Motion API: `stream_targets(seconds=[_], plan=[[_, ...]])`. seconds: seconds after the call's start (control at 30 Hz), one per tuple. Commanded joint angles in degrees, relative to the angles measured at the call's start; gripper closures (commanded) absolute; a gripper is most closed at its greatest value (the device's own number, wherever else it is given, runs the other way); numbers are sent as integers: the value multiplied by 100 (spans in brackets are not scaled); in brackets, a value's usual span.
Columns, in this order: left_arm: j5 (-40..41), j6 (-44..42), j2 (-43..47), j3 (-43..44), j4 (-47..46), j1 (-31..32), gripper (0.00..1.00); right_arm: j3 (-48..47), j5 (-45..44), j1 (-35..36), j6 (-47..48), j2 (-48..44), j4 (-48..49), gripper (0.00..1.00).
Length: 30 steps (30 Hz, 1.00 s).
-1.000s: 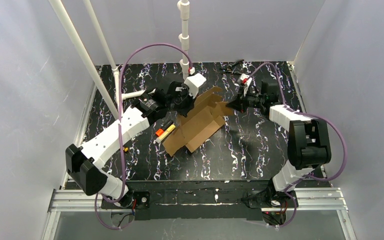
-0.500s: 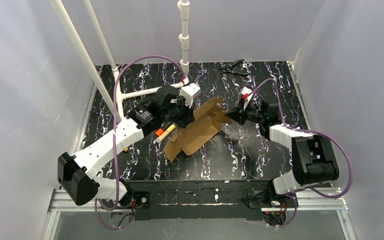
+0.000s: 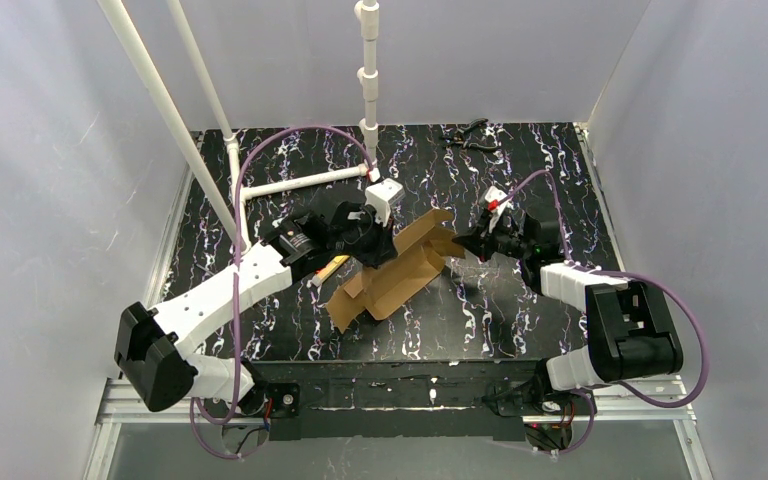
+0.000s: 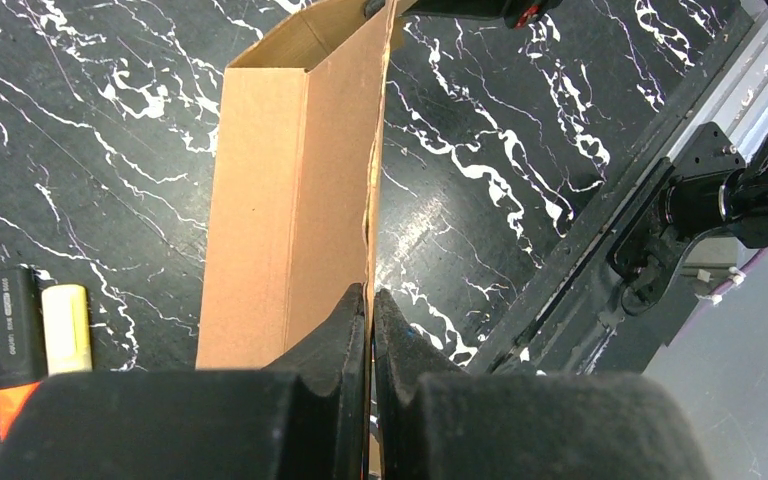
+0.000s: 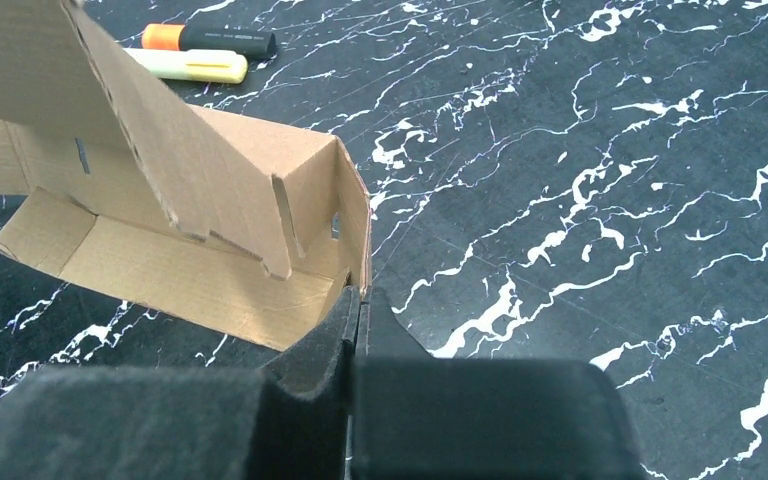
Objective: Fold the paper box
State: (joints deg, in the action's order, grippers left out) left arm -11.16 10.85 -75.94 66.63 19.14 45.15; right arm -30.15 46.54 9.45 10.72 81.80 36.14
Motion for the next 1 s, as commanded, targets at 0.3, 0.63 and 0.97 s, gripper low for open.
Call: stream_targets(seconds=[0.3, 0.63, 0.97], plan=[[148, 431, 332, -379, -243, 119, 100, 29, 541, 7, 799, -292, -883, 94], [454, 825, 685, -776, -576, 183, 100, -53, 629, 4, 810, -227, -1218, 89], [501, 954, 741, -892, -709, 184, 100, -48, 837, 17, 740, -233, -1238, 88]])
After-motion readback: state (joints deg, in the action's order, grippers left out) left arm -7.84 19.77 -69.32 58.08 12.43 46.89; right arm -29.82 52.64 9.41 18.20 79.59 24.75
